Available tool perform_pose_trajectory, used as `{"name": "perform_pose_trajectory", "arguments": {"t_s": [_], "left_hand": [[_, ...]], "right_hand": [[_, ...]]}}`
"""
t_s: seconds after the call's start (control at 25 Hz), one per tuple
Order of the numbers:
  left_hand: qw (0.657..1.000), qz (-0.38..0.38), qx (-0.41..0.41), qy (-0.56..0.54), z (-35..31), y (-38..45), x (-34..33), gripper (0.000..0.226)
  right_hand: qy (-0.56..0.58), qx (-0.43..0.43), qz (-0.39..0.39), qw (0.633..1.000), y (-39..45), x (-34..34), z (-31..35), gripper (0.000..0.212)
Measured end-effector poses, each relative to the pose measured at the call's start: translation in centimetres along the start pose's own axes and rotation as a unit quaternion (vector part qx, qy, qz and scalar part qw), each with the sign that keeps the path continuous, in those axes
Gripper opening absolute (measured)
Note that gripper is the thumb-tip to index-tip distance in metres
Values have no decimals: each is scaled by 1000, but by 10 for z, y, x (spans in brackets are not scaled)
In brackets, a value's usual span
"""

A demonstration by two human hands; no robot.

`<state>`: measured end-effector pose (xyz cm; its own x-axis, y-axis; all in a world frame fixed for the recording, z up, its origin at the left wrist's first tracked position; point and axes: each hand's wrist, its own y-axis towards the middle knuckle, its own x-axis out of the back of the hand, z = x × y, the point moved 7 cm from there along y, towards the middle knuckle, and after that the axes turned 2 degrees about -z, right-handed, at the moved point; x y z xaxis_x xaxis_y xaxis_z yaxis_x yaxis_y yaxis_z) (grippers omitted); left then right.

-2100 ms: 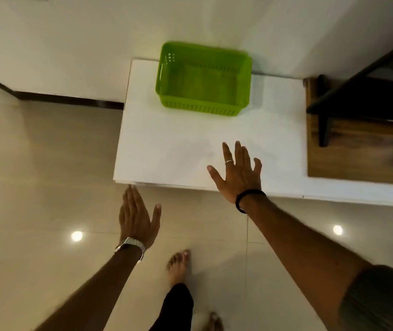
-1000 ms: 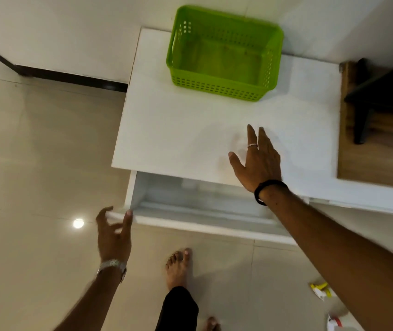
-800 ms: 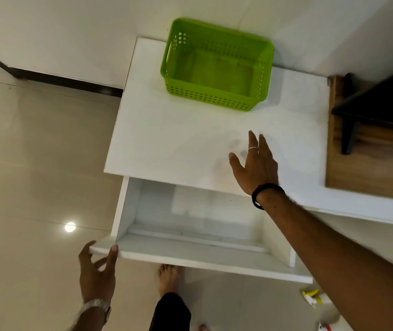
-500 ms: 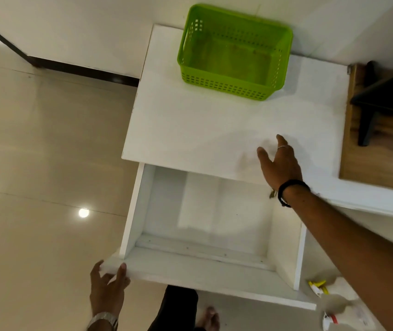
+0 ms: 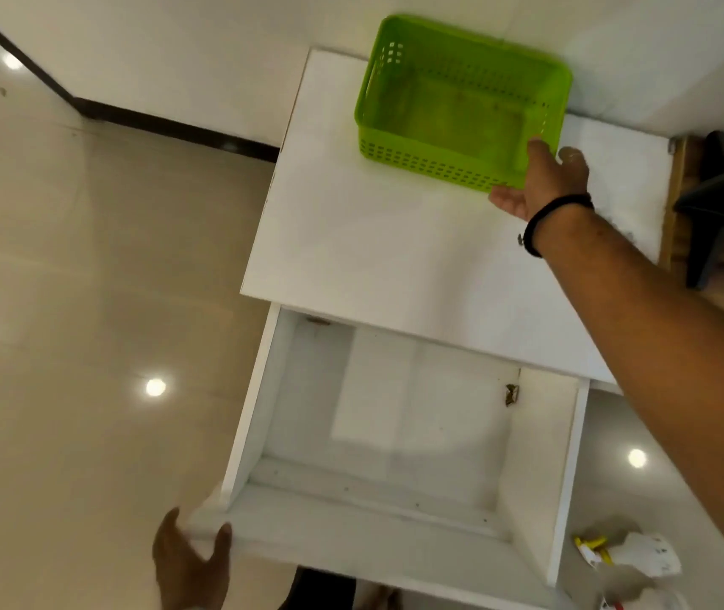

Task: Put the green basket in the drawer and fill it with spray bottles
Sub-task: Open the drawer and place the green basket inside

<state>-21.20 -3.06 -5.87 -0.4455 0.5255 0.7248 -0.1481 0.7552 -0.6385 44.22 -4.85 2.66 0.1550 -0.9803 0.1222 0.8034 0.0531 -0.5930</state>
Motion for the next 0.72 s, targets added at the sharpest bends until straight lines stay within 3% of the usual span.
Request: {"name": "perform_pose_trajectory", "arguments": {"t_s": [0.08,0.2,0.36,0.52,0.72], "left_hand": [[991,-23,-95,93,-29,-2,3,94],[963,5,-234,131,-90,1,-12,80],[965,75,-232,97,-157,19,-37,68],[949,131,-282,57,-207,18,-51,56],[953,180,-241,-41,-197,5,-53,37]], "right_hand": [[21,-16,5,1000,5,-6,-6,56],[29,-20,-8,999,8,-3,-11,46],[88,-49,-51,994,0,14,-30,38],[131,-80,-58,986,-53,45,-73,15],[147,-103,-57,982,-163,109,-165,27]]}}
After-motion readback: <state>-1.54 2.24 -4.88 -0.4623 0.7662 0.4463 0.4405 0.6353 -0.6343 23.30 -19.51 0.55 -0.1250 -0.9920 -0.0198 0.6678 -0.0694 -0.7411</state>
